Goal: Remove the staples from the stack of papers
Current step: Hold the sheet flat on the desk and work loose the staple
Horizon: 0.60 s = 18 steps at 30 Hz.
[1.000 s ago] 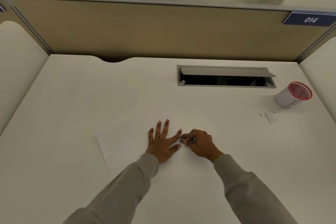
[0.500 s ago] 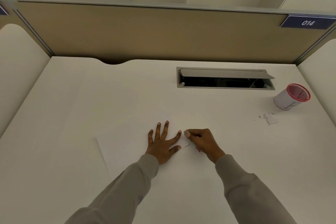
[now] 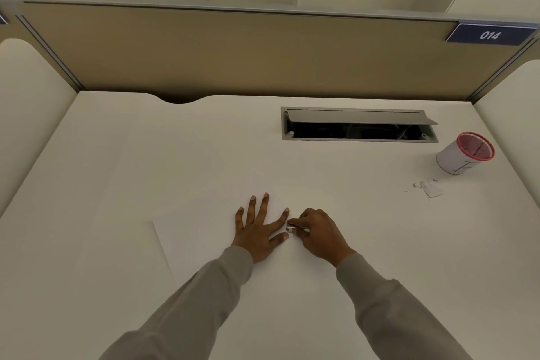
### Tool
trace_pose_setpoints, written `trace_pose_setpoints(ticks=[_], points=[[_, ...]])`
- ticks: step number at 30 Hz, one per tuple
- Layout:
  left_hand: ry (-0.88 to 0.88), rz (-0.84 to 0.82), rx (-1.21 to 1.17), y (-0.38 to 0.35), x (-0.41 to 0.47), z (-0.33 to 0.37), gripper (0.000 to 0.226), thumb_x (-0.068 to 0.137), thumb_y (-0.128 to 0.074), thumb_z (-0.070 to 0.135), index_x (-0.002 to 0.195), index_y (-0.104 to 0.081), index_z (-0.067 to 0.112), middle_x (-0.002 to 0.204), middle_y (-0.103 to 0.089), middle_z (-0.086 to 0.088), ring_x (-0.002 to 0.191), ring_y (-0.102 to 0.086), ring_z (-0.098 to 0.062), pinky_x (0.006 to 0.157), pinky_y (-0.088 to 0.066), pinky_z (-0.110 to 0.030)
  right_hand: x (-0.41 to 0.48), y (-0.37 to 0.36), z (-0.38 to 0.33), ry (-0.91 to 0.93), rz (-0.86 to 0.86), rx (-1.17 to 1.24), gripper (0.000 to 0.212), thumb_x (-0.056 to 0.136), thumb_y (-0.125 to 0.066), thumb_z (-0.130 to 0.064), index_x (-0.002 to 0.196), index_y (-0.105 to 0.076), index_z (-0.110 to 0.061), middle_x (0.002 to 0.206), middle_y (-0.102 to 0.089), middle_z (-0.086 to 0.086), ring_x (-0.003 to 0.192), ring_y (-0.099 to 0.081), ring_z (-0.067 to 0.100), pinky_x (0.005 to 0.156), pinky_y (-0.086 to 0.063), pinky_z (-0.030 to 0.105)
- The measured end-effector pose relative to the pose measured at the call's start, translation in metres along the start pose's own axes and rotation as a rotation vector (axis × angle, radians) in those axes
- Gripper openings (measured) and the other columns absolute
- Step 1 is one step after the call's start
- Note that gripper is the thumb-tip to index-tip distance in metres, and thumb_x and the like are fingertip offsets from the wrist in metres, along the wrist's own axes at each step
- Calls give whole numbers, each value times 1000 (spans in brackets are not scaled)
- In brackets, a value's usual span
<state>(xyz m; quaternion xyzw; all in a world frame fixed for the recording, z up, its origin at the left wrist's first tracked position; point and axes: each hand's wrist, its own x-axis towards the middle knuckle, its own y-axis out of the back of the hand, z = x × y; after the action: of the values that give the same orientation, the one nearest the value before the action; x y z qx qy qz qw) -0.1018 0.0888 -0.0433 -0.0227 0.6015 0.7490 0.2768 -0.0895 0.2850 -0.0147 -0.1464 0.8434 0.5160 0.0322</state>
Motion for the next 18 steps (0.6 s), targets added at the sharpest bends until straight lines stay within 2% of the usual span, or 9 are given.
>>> trace_pose_setpoints(ticks=[5,10,12,14,15,17,18], points=[[1,-6,-7,-1,-1,-1,76,75,4,82,148,9,61,161,34,1,146,35,-31,118,14,-58,8,2,-2,-90,-25,173,23,93,-62,-31,112,-74,-28,94,-69,2,88,-64,20,79,-52,32],[6,-16,1,0,-1,-1,65,88,-10,77,148,9,61,161,35,2,146,36,-31,117,15,-58,10,3,-4,-206,-24,337,20,88,-70,-33,104,-78,-24,103,-76,-6,97,-68,9,87,-54,26],[4,-18,2,0,-1,-1,62,93,-17,74,148,7,61,161,35,2,146,36,-31,117,15,-58,11,5,-3,-288,13,466,20,87,-72,-35,101,-79,-23,99,-77,-5,88,-68,8,76,-54,24],[2,-21,0,0,-1,-1,60,95,-19,73,149,6,60,161,34,2,146,34,-31,118,14,-58,13,11,-1,-406,101,669,18,85,-74,-36,96,-80,-24,90,-78,-3,66,-64,8,57,-49,21],[3,-20,-2,0,-1,-1,60,96,-19,72,148,6,61,161,34,2,147,34,-31,118,14,-58,14,15,1,-435,126,708,18,85,-75,-37,95,-80,-24,88,-78,-4,59,-60,4,53,-46,18],[4,-20,-1,1,-1,-1,60,96,-20,72,149,6,61,161,34,2,147,34,-31,118,13,-59,15,17,4,-377,95,581,18,86,-73,-36,98,-80,-24,87,-77,-7,58,-56,-3,56,-42,11],[4,-20,0,1,-1,-2,60,96,-20,72,149,6,60,161,34,2,147,34,-31,118,13,-58,13,15,3,-318,70,501,18,87,-72,-36,99,-79,-24,87,-75,-8,63,-58,-4,60,-41,9]])
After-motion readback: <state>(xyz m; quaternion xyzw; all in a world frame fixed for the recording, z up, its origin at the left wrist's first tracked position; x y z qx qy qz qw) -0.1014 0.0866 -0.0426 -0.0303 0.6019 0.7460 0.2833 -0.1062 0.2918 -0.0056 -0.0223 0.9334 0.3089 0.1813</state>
